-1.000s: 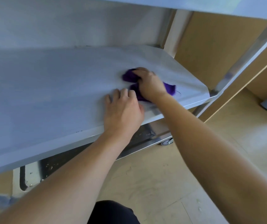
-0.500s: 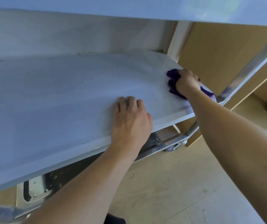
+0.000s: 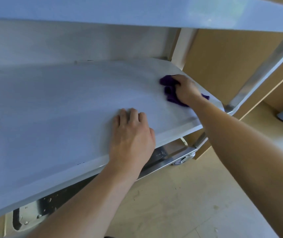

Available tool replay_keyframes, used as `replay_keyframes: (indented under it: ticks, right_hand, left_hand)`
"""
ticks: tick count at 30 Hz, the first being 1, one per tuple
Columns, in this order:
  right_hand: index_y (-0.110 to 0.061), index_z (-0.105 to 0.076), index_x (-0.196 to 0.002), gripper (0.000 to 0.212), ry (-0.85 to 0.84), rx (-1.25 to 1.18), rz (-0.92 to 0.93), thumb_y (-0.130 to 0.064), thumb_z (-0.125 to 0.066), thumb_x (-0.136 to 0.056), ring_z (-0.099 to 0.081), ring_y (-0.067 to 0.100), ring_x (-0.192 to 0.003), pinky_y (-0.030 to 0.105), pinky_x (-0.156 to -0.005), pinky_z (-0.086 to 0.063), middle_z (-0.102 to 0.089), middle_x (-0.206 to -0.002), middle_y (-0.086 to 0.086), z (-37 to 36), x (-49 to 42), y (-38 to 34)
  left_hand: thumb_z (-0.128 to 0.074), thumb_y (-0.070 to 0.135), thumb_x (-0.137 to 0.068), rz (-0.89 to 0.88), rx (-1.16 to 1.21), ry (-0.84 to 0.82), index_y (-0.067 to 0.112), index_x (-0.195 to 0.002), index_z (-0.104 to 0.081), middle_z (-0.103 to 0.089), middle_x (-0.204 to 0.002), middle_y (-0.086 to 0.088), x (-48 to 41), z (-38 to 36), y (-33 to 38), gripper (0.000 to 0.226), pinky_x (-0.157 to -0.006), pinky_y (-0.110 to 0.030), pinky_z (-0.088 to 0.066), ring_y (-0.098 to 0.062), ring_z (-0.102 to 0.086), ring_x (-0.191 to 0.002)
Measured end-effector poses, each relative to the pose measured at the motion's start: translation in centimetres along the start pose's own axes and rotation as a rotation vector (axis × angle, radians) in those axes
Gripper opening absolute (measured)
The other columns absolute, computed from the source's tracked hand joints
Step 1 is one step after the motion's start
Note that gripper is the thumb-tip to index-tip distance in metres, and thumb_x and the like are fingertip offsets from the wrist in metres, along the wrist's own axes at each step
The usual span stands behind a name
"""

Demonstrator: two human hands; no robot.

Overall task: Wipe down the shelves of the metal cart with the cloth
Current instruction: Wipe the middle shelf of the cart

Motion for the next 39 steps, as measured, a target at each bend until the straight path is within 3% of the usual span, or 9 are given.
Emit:
replay_keyframes:
  ticks: [5,8,10,12,21,27,30,34,39]
  right_hand:
    - [-0.033,-0.053,-0.130,0.042,-0.022,0.175,-0.203,-0.018,-0.046,-0.091,-0.049,0.031,-0.123,0.047,-0.095,-0.050,-0.051,-0.136,0.002,-0.9,-2.7,-0.3]
    - [-0.032,-0.061,-0.123,0.038,-0.148,0.014,0.171,-0.015,-0.054,-0.090,-0.060,0.020,-0.109,0.025,-0.090,-0.053,-0.055,-0.131,-0.005,-3.2,-1.1,-6.6]
    - [-0.016,-0.063,-0.126,0.041,-0.253,-0.066,0.433,-0.002,-0.052,-0.089,-0.058,0.017,-0.115,0.004,-0.096,-0.035,-0.056,-0.134,0.001,-5.2,0.8,-10.6]
    - [-0.012,-0.060,-0.128,0.043,-0.315,-0.085,0.601,0.003,-0.048,-0.089,-0.048,0.017,-0.128,0.008,-0.103,-0.025,-0.052,-0.141,0.003,-6.7,2.2,-12.7]
    - [-0.019,-0.056,-0.133,0.042,-0.150,-0.019,0.301,-0.003,-0.043,-0.096,-0.046,0.021,-0.130,0.019,-0.106,-0.028,-0.050,-0.143,-0.002,-4.1,0.2,-6.9]
    - [-0.014,-0.056,-0.133,0.041,-0.161,-0.015,0.370,0.000,-0.043,-0.096,-0.044,0.021,-0.133,0.018,-0.107,-0.026,-0.048,-0.145,0.000,-3.3,3.2,-7.4]
    - [-0.014,-0.054,-0.134,0.041,-0.181,0.009,0.396,0.000,-0.043,-0.097,-0.042,0.020,-0.134,0.013,-0.103,-0.023,-0.047,-0.146,0.000,-2.9,5.1,-7.7]
    - [-0.014,-0.056,-0.133,0.041,-0.179,0.009,0.405,0.000,-0.043,-0.097,-0.043,0.020,-0.133,0.015,-0.104,-0.024,-0.048,-0.145,0.000,-2.6,7.7,-8.4]
    - [-0.016,-0.056,-0.133,0.041,-0.183,0.023,0.350,-0.002,-0.043,-0.097,-0.044,0.021,-0.132,0.019,-0.107,-0.026,-0.048,-0.145,0.000,-2.5,8.0,-9.0]
  left_hand:
    - [-0.022,0.021,-0.084,0.009,-0.018,-0.010,-0.002,-0.103,-0.059,-0.057,-0.115,-0.023,0.1,0.1,0.0,0.048,-0.097,-0.052,-0.040,-0.046,-0.049,-0.119]
    - [-0.026,0.020,-0.082,0.021,-0.013,0.017,-0.001,-0.097,-0.060,-0.059,-0.108,-0.023,0.1,0.0,-0.1,0.043,-0.095,-0.052,-0.042,-0.046,-0.051,-0.115]
    - [-0.030,0.018,-0.079,0.025,-0.005,0.049,0.001,-0.091,-0.060,-0.058,-0.098,-0.020,0.2,0.2,-0.2,0.036,-0.091,-0.051,-0.044,-0.044,-0.055,-0.106]
    - [-0.035,0.016,-0.078,0.032,0.004,0.081,0.004,-0.086,-0.059,-0.054,-0.087,-0.015,0.5,0.5,-0.3,0.028,-0.083,-0.048,-0.045,-0.039,-0.055,-0.089]
    - [-0.034,0.015,-0.081,0.033,0.035,0.085,-0.002,-0.081,-0.062,-0.060,-0.086,-0.020,0.9,0.5,-0.6,0.033,-0.091,-0.049,-0.048,-0.044,-0.059,-0.095]
    - [-0.059,0.002,-0.072,0.113,0.144,0.067,0.002,-0.070,-0.058,-0.060,-0.077,-0.017,0.7,1.4,-0.4,0.002,-0.083,-0.044,-0.051,-0.039,-0.060,-0.081]
    - [-0.058,0.000,-0.072,0.123,0.220,0.082,0.010,-0.066,-0.047,-0.057,-0.074,-0.014,0.8,2.0,-0.4,0.016,-0.073,-0.040,-0.048,-0.034,-0.057,-0.074]
    - [-0.052,0.006,-0.085,0.184,0.395,0.042,0.005,-0.077,-0.061,-0.061,-0.084,-0.010,0.7,3.5,-1.5,0.012,-0.068,-0.033,-0.043,-0.028,-0.058,-0.080]
    - [-0.052,0.008,-0.084,0.127,0.216,0.025,0.002,-0.089,-0.065,-0.060,-0.101,-0.013,2.6,5.4,-7.8,0.015,-0.080,-0.042,-0.049,-0.035,-0.057,-0.092]
Point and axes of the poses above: each hand's wrist, its own x-axis away from the middle knuckle, its own z-axis out of the back of the hand, y = z × x, the point moved 1 cm from there along -x, towards the middle knuckle
